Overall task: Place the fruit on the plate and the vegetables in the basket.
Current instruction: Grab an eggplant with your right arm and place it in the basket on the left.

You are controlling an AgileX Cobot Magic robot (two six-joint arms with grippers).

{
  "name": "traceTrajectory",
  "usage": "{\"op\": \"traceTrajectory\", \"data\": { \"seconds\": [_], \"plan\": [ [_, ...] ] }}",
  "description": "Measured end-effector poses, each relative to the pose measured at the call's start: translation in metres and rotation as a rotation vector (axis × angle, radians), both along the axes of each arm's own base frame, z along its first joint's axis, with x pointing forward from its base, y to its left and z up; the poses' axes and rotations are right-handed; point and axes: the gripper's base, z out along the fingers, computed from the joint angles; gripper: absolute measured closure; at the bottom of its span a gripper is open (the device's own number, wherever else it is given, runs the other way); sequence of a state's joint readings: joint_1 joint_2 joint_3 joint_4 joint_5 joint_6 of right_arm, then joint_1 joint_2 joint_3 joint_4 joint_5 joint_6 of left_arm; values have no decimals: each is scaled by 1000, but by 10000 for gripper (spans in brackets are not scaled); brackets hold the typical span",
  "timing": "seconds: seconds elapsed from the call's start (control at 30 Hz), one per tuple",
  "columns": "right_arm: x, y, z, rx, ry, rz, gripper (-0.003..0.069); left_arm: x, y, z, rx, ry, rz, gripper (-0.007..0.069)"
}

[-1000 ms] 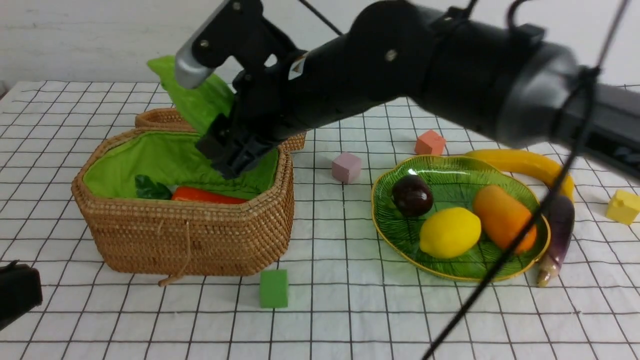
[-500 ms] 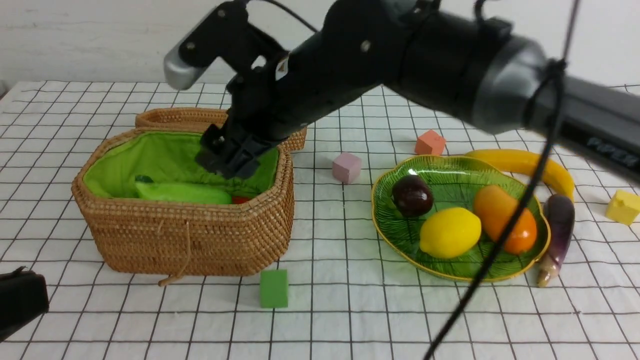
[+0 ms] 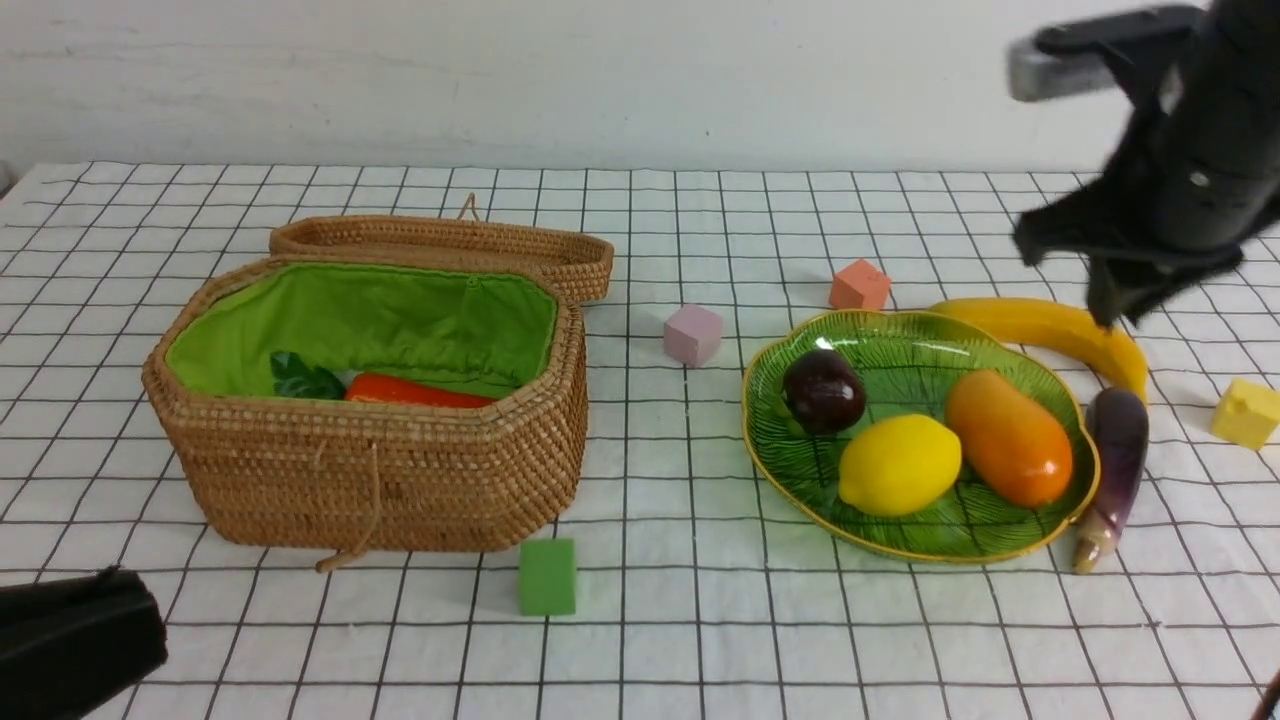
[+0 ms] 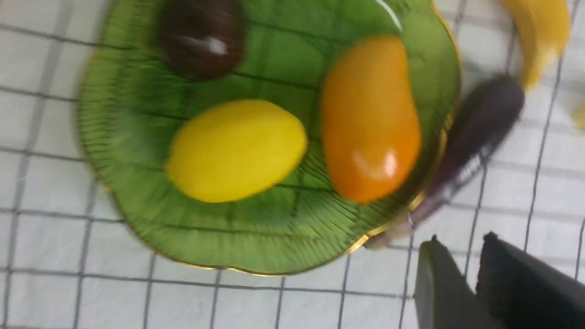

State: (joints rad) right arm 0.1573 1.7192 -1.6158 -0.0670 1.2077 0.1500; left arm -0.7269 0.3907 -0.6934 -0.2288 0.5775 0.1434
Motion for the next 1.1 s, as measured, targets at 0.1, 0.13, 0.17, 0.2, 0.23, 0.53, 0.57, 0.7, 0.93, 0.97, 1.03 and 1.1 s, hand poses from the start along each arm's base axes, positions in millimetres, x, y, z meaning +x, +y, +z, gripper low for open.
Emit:
{"op": "traceTrajectory", "data": {
  "seconds": [0.1,0.13,0.17,0.2,0.23,0.53,0.57,0.7,0.93,0.97,1.03,1.1],
  "plan": [
    [14,-44,-32,94,5,-194,353,-2,-2,0,22,-29,-33,631],
    [20,-55,-44,137,10,-243,309,-2,-2,0,29,-37,-44,631],
    [27,-64,-54,172,4,-281,267,-3,-2,0,34,-41,-50,631],
    [33,-72,-64,201,1,-307,230,-3,-2,0,39,-42,-54,631],
    [41,-79,-76,226,-2,-324,191,-3,-3,0,41,-42,-56,631],
    [81,-100,-136,248,2,-354,130,-4,-3,-2,39,-20,-69,631],
    [82,-101,-138,248,5,-355,131,-4,-3,-2,39,-20,-69,631],
    [90,-102,-151,249,11,-359,141,-5,-4,-2,41,-9,-76,630],
    [92,-103,-163,231,31,-350,167,-5,-4,-3,45,-5,-77,627],
    [93,-103,-162,230,31,-348,181,-5,-4,-3,45,-5,-78,627],
    [93,-103,-162,229,32,-346,197,-5,-4,-3,45,-5,-78,625],
    [92,-103,-162,227,38,-336,197,-5,-4,-3,45,-5,-78,625]
  ]
}}
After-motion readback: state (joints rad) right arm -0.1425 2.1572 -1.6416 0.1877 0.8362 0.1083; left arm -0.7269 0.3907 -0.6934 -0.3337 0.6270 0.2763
